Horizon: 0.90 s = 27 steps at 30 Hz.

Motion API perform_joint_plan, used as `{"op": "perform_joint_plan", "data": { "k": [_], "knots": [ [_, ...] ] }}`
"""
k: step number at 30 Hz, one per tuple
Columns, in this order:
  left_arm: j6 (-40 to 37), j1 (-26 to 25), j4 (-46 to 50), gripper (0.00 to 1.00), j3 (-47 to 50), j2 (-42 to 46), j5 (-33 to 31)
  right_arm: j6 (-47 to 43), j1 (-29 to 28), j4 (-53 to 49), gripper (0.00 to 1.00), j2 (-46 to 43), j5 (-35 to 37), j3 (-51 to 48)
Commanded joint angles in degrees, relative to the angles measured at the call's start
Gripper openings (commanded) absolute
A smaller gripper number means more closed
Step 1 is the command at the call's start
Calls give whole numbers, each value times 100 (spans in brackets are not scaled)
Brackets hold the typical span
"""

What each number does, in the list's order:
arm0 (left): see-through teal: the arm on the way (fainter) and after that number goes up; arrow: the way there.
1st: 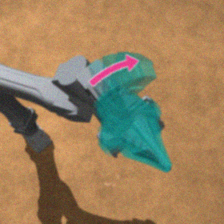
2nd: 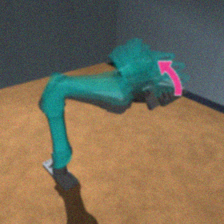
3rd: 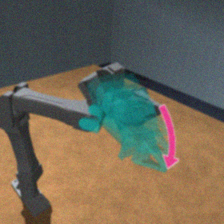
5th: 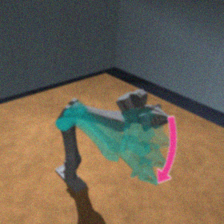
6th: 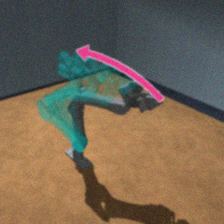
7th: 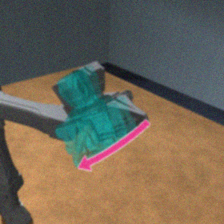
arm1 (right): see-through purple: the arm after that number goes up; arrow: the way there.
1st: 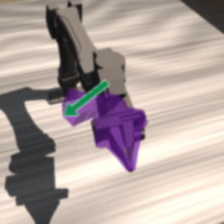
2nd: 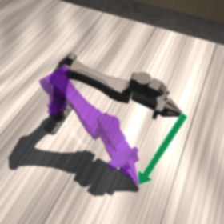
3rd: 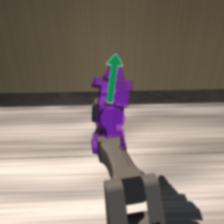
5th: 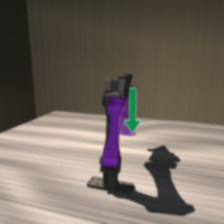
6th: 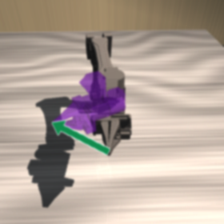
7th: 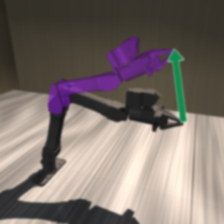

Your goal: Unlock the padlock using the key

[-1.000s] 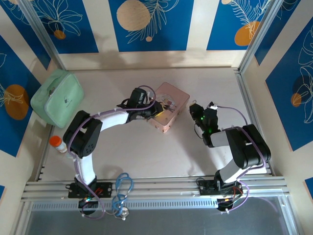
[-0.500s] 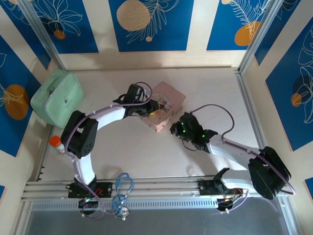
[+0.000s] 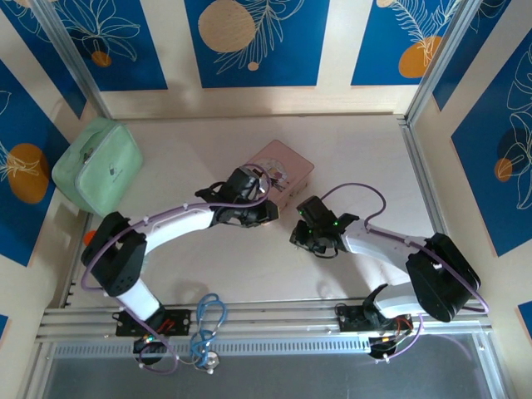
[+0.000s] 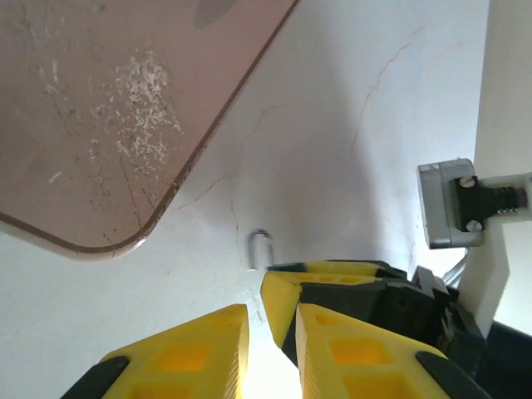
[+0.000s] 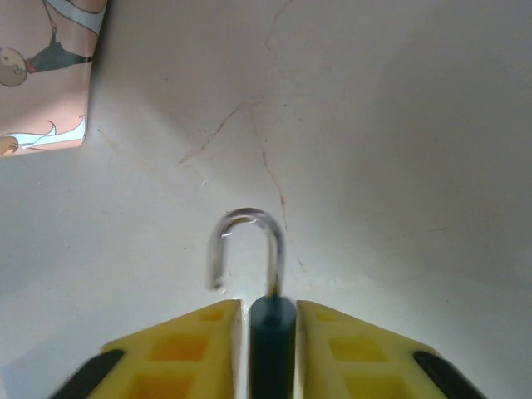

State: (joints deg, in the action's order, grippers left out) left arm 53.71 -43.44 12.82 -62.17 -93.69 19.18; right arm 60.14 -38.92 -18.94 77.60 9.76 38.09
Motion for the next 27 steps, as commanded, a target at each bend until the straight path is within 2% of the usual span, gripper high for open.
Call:
{"op": "perform_joint_plan", "data": {
  "k": [1,3,6,12,16,23,27],
  "knots": [
    [285,-79,-196,22,5,-367,-50,-98,153,-189,43,33,-205,135],
    [314,-94,-265,21,-83,-572,-46,-181,254,-334,50,6,-215,182],
    [322,-99,-199,20,-176,-751,-154,-256,362,-721,52,-347,-22,214],
    [-116,-45,576,20,-194,-472,-1112,-469,598,-1544,53,-1467,395,245],
    [-419,217,838,21,-207,-369,-1698,-692,598,-2084,53,-1995,731,435],
    [-573,640,824,23,-342,-435,-2026,-1096,587,-2521,55,-2527,1237,776],
    [-702,867,976,28,-268,-185,-2434,-1383,587,-2542,56,-2699,1833,997]
  ]
}}
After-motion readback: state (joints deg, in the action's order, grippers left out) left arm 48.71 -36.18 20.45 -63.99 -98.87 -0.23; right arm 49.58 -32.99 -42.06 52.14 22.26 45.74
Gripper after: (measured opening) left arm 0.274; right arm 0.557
